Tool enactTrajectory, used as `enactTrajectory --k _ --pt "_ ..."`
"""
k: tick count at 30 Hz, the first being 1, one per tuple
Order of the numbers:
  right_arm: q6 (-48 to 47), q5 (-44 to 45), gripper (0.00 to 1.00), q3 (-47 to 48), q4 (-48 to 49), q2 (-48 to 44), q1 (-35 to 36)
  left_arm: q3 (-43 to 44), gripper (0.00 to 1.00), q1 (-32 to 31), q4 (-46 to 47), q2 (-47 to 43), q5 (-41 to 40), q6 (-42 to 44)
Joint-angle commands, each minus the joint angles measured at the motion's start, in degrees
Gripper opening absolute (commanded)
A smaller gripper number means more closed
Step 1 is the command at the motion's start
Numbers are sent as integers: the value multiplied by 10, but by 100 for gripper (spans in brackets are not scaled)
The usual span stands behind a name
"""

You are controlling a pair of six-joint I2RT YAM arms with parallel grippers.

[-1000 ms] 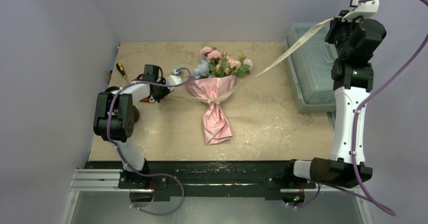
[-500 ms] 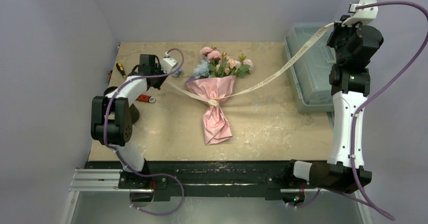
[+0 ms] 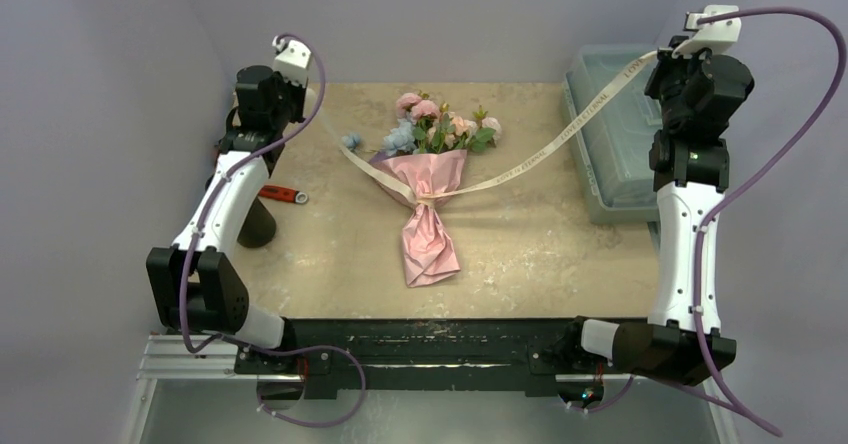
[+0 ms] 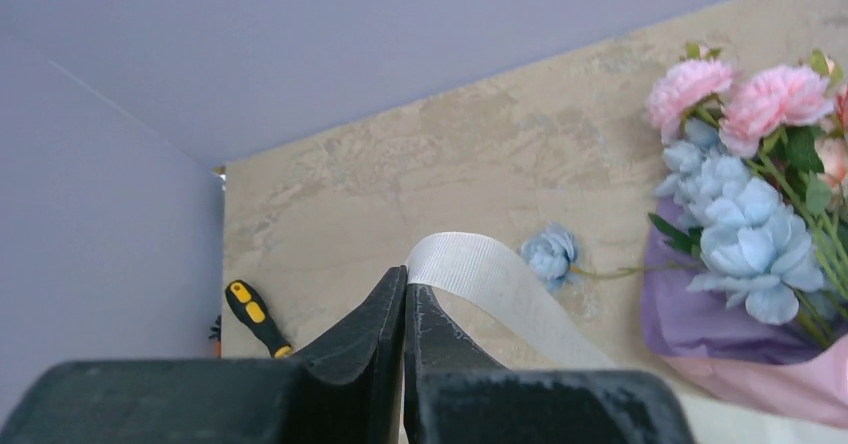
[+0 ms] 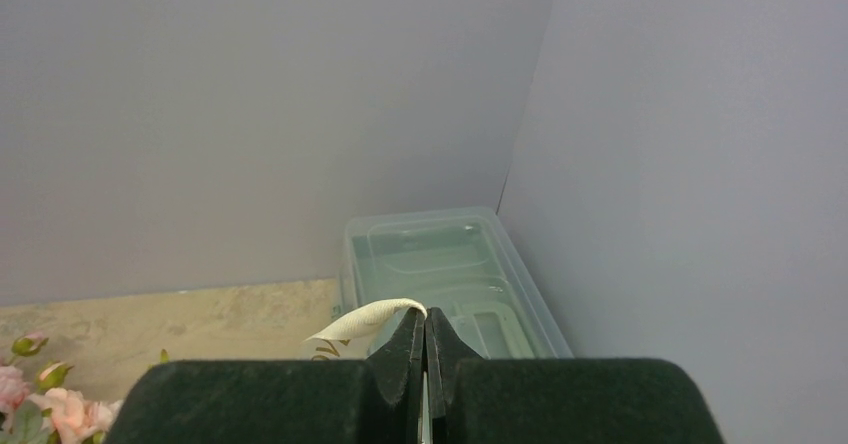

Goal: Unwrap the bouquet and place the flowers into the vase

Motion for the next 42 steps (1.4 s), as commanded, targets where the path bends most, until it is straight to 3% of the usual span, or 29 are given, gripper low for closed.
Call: enactTrajectory --k 1,6,11,18,20,23,25,27,31,34,36,42 --pt "-13 -4 0 -2 25 -18 -2 45 0 5 30 -16 -73 -60" --pt "-20 -31 0 2 0 -14 -2 72 0 10 -3 5 -118 -66" --pt "-12 -115 0 4 -63 -20 -2 50 0 17 -22 8 -98 -63" --pt "-34 -206 1 15 -183 17 -1 86 0 55 -131 62 -46 -112" --pt "-54 -225 14 34 -237 40 -1 79 2 63 -138 60 -24 -114" --pt "-88 -267 51 63 -308 68 -1 50 60 82 -126 35 58 -118" --pt "-95 -286 69 69 -335 76 0 33 85 87 -107 13 97 -116" --pt "-111 -311 78 70 -356 81 1 17 96 89 -97 -3 137 -106" --pt "-142 -372 86 53 -396 85 12 6 100 90 -109 -16 254 -67" --pt "-150 -404 86 26 -417 96 48 -17 100 88 -120 -22 429 -15" --pt "-152 -408 85 5 -417 106 93 -44 100 73 -116 -26 497 21" --pt "-109 -435 81 -59 -336 150 205 -102 89 -72 -149 -38 468 186"
